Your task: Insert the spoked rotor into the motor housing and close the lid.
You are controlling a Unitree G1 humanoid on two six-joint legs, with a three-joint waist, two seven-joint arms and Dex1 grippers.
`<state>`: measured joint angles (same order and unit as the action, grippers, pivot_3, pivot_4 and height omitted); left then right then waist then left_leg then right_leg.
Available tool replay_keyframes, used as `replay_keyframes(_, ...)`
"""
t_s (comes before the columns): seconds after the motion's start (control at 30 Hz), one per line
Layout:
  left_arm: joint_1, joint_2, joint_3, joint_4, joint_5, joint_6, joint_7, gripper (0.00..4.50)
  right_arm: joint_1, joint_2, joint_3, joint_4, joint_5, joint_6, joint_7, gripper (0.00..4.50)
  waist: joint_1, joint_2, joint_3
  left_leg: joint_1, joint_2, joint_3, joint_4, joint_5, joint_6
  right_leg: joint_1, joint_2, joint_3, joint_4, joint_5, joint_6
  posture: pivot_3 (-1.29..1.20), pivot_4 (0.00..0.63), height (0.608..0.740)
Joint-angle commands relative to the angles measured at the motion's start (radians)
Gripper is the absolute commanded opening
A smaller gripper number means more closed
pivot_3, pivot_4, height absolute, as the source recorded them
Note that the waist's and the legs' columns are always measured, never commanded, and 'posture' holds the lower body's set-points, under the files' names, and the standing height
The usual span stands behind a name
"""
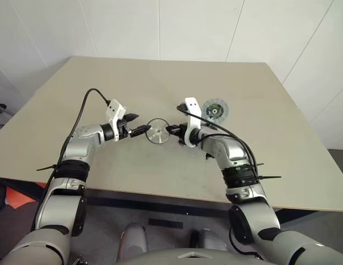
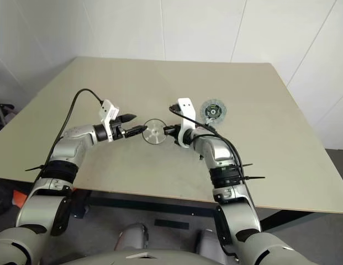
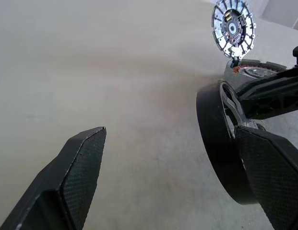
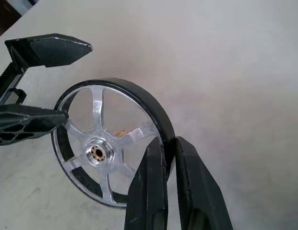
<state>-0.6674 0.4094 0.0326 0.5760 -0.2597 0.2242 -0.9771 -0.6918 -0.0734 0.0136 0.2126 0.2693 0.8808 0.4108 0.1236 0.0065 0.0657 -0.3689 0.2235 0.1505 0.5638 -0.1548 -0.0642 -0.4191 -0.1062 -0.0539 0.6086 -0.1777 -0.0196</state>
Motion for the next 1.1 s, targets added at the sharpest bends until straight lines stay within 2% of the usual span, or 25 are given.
replay_keyframes(0.03,0.011,0.018,0.001,0.011,0.017,0.004,0.013,4.50,-0.079,-0.054,-0.060,-0.112,0.030,-0.052,0.011,0.02,0.000,0.000,0.000,0.000,0.000,0.000,0.000,0.001,-0.002,0.000,0.000,0.000,0.000,0.000,0.000,0.00,0.000,0.740)
replay_keyframes(0.47,0.006,0.020,-0.009,0.022,0.005,-0.001,0.016,4.50,-0.082,-0.104,-0.038,-0.116,0.018,-0.074,0.012,0.02,-0.002,0.000,0.000,0.000,0.000,0.000,0.000,0.002,-0.003,-0.001,0.001,0.000,0.000,0.000,0.000,0.00,0.000,0.740)
replay_keyframes(0.6,0.001,0.017,-0.003,0.021,-0.009,-0.001,0.012,4.50,-0.114,-0.110,-0.022,0.054,-0.027,-0.173,0.011,0.02,-0.002,0.000,0.000,0.000,0.000,0.000,0.000,0.002,-0.003,-0.001,0.001,0.000,0.000,0.000,0.000,0.00,0.000,0.740)
replay_keyframes(0.83,-0.006,0.020,0.026,0.005,-0.038,0.005,0.012,4.50,-0.240,-0.115,-0.003,0.468,-0.115,-0.413,-0.011,0.02,-0.005,0.000,0.000,-0.001,0.000,0.000,0.001,0.002,-0.003,-0.001,0.000,0.000,0.001,0.000,0.000,0.00,0.000,0.740)
replay_keyframes(0.93,0.003,0.022,0.028,-0.001,-0.035,0.006,0.013,4.50,-0.274,-0.115,-0.001,0.560,-0.136,-0.473,0.001,0.02,-0.009,0.000,0.000,-0.001,0.000,0.000,0.001,0.001,-0.002,-0.001,0.001,0.000,0.001,0.000,0.000,0.00,0.000,0.740)
replay_keyframes(1.1,0.014,0.021,0.030,-0.016,-0.037,0.013,0.019,4.50,-0.287,-0.096,0.002,0.595,-0.148,-0.501,0.018,0.02,-0.019,0.000,0.000,-0.005,0.000,0.000,0.003,0.000,-0.001,-0.003,0.000,0.000,0.000,0.000,-0.001,0.00,0.000,0.740)
